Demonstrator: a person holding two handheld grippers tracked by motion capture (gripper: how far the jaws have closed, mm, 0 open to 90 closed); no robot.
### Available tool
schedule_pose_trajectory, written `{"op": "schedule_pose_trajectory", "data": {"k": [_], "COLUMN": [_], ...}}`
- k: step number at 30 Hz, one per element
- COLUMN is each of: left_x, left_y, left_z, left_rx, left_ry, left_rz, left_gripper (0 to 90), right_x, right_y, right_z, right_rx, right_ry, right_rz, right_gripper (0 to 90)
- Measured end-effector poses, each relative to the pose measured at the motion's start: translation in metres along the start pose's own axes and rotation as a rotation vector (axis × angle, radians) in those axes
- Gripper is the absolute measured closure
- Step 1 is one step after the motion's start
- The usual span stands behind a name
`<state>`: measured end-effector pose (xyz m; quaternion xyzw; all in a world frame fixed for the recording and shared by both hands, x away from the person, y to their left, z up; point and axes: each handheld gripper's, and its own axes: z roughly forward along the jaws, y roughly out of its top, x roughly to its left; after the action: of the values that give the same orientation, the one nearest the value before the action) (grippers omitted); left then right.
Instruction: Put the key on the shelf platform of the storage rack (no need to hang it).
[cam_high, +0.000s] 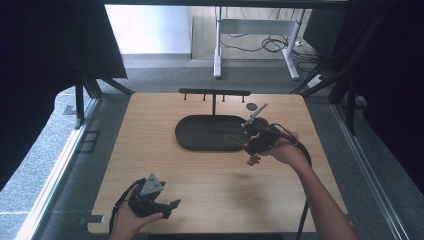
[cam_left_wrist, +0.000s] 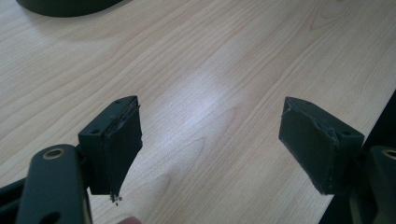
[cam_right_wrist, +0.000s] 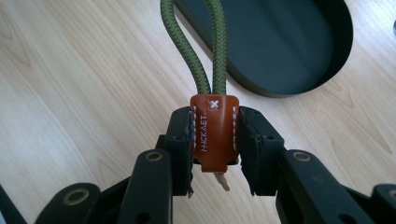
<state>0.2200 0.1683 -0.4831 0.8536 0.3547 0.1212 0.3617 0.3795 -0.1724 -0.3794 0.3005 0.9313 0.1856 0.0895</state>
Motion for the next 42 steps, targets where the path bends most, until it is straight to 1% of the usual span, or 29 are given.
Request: {"op": "schedule_pose_trajectory", "data": {"k": [5, 7, 8, 11, 18, 21, 27, 28, 29, 30, 31, 32, 34, 35, 36, 37, 38, 39, 40, 42], "left_x": [0.0, 0.0, 0.001, 0.001, 0.002, 0.003, 0.004, 0.004, 0.004, 0.004, 0.005, 0.005, 0.005, 0.005, 0.005, 0.005, 0.005, 0.005, 0.005, 0.005], "left_y": [0.0, 0.0, 0.0, 0.0, -0.001, -0.001, -0.001, -0.001, -0.001, -0.001, -0.001, -0.001, -0.001, -0.001, -0.001, -0.002, -0.002, -0.002, -0.002, -0.002], "left_z": [-0.001, 0.0, 0.0, -0.001, -0.002, -0.003, -0.003, -0.003, -0.003, -0.003, -0.004, -0.004, -0.004, -0.004, -0.004, -0.004, -0.003, -0.003, -0.003, -0.003], "left_rx": [-0.002, -0.001, -0.002, -0.004, -0.006, -0.005, -0.005, -0.005, -0.006, -0.006, -0.006, -0.007, -0.008, -0.008, -0.008, -0.009, -0.009, -0.008, -0.008, -0.008], "left_ry": [0.002, 0.002, 0.001, 0.002, 0.007, 0.008, 0.01, 0.01, 0.011, 0.011, 0.011, 0.012, 0.011, 0.011, 0.011, 0.01, 0.01, 0.01, 0.01, 0.01], "left_rz": [-0.003, -0.003, -0.005, -0.007, -0.013, -0.014, -0.015, -0.016, -0.016, -0.016, -0.016, -0.017, -0.017, -0.018, -0.017, -0.017, -0.017, -0.017, -0.017, -0.017], "left_gripper": [21.8, 21.8, 21.8, 21.9, 22.0, 22.0, 22.1, 22.1, 22.1, 22.1, 22.1, 22.1, 22.1, 22.1, 22.1, 22.1, 22.1, 22.1, 22.1, 22.1], "right_x": [-0.004, -0.005, -0.008, -0.011, -0.014, -0.016, -0.021, -0.021, -0.023, -0.023, -0.025, -0.025, -0.027, -0.028, -0.03, -0.03, -0.031, -0.032, -0.033, -0.035], "right_y": [0.01, 0.011, 0.015, 0.021, 0.035, 0.042, 0.05, 0.051, 0.052, 0.054, 0.055, 0.056, 0.058, 0.06, 0.061, 0.063, 0.065, 0.066, 0.068, 0.071], "right_z": [0.0, 0.0, 0.0, 0.0, 0.003, 0.003, 0.006, 0.006, 0.007, 0.008, 0.009, 0.009, 0.011, 0.012, 0.013, 0.014, 0.015, 0.015, 0.016, 0.018], "right_rx": [-0.002, -0.001, 0.0, 0.002, 0.013, 0.011, 0.01, 0.011, 0.012, 0.017, 0.017, 0.022, 0.023, 0.028, 0.028, 0.03, 0.033, 0.024, 0.019, 0.023], "right_ry": [-0.013, -0.014, -0.015, -0.014, -0.017, -0.031, -0.026, -0.025, -0.024, -0.025, -0.02, -0.021, -0.018, -0.017, -0.017, -0.017, -0.022, -0.028, -0.03, -0.027], "right_rz": [0.003, 0.003, 0.003, 0.006, -0.008, -0.005, -0.002, 0.008, -0.002, 0.002, -0.004, 0.009, 0.001, 0.011, 0.009, 0.019, 0.016, 0.011, 0.024, 0.017], "right_gripper": [67.1, 67.1, 67.1, 67.1, 67.1, 67.1, 67.1, 67.1, 67.1, 67.1, 67.1, 67.1, 67.1, 67.1, 67.1, 67.1, 67.1, 67.1, 67.1, 67.1]}}
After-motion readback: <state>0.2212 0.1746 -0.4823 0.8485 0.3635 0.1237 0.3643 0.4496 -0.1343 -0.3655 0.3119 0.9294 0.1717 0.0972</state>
